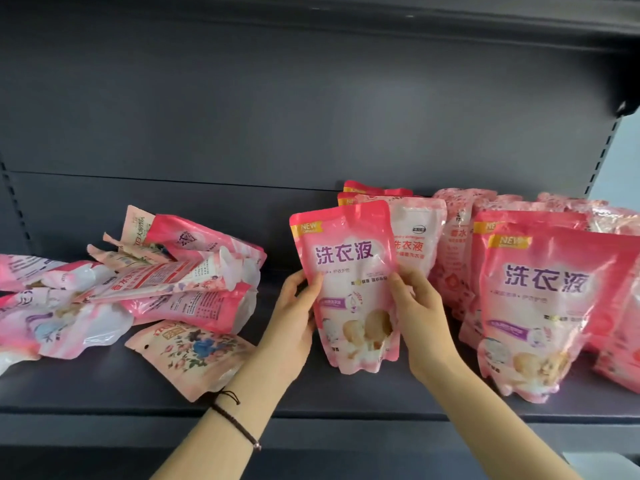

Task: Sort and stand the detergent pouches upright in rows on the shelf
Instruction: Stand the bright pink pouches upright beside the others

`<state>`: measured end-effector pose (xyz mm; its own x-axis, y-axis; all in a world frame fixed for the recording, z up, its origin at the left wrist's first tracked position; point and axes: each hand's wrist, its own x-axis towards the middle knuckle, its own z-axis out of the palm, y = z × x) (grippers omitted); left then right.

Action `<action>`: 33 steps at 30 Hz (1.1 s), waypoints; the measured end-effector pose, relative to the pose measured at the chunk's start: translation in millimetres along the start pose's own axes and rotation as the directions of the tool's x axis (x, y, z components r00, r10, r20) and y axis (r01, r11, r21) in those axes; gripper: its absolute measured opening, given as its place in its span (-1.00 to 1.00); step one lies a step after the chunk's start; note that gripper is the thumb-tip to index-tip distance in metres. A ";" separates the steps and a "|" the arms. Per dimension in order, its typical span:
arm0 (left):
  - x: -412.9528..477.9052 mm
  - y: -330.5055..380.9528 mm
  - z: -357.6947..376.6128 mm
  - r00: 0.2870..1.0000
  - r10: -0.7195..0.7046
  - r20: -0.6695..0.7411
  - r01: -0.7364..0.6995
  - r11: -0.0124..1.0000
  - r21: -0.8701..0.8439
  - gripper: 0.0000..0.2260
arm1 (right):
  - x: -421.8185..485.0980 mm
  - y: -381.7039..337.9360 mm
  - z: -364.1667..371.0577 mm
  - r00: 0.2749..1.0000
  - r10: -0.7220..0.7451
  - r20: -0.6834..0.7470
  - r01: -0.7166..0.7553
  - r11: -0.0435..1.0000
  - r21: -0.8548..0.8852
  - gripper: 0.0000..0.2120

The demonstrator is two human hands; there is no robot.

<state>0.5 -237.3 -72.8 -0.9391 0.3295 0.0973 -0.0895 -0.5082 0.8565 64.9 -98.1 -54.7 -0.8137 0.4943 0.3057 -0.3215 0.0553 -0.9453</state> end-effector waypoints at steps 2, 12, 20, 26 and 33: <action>-0.5 -5.5 6.2 0.998 -0.005 0.060 0.006 1.000 -0.019 -0.69 | -1.8 3.6 -6.4 0.999 0.019 -0.044 -0.018 1.000 0.024 -0.86; -4.2 -22.8 42.1 0.974 0.177 0.139 -0.205 0.953 0.222 -0.71 | 1.8 6.9 -38.9 0.989 -0.086 -0.123 0.094 0.994 0.062 -0.87; -16.4 -28.0 25.9 0.939 0.108 0.327 -0.248 0.870 0.426 -0.49 | -19.3 11.8 -57.5 0.989 -0.055 0.140 0.067 0.994 -0.081 -0.49; -2.9 -33.1 41.0 0.947 0.134 0.290 -0.263 0.843 0.469 -0.55 | 1.0 15.5 -61.3 0.995 -0.047 0.093 0.064 0.978 -0.197 -0.44; -3.5 -10.2 33.3 0.947 0.062 0.316 -0.280 0.646 0.710 -0.48 | -20.2 5.1 -72.2 0.984 -0.137 0.110 0.172 0.881 -0.441 -0.30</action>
<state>15.7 -206.7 -65.1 -0.7896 0.5322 0.3055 0.4404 0.1447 0.8861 114.6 -45.2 -73.9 -0.8100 0.3837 0.4434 -0.2097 0.5166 -0.8301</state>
